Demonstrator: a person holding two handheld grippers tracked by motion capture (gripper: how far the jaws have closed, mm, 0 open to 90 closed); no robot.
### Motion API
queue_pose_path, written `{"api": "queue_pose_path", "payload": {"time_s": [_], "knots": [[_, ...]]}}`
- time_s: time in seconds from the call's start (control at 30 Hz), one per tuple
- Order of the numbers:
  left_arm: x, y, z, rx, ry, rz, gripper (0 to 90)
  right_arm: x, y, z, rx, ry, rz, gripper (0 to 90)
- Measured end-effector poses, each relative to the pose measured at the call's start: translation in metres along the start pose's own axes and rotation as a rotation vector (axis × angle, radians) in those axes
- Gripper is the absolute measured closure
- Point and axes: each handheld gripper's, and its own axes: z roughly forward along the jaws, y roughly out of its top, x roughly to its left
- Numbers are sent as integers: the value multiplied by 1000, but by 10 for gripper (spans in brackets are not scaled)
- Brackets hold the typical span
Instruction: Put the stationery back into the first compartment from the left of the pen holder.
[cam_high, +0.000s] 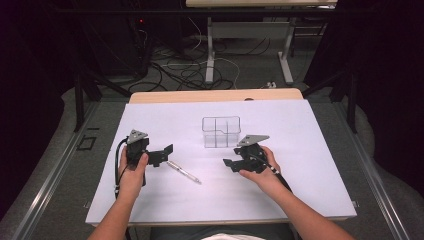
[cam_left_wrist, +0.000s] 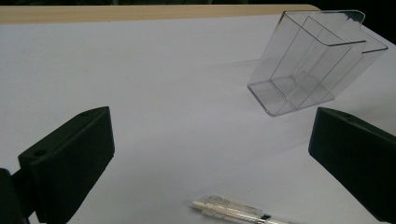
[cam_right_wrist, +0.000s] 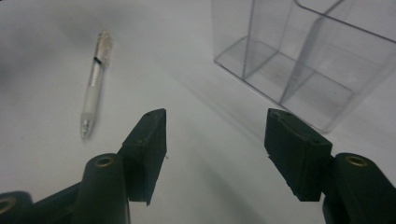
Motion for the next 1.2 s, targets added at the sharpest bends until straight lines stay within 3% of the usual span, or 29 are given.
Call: {"api": "queue_pose_path", "payload": {"time_s": [0.17, 0.27, 0.47, 0.73, 0.87, 1.2], "knots": [[0, 0, 1, 3, 2, 0, 1, 12, 4, 8, -9, 55, -14, 461], [0, 0, 1, 3, 2, 2, 1, 19, 6, 15, -45, 75, -4, 495], [1, 0, 0, 3, 0, 4, 1, 33, 10, 28, -38, 114, -4, 528], [2, -2, 1, 6, -6, -4, 1, 48, 16, 39, -1, 100, -18, 596], [3, -2, 1, 3, -5, -4, 1, 52, 19, 42, 36, 107, -1, 624], [3, -2, 1, 8, -7, -13, 2, 67, 22, 53, 84, 102, -7, 630]]}}
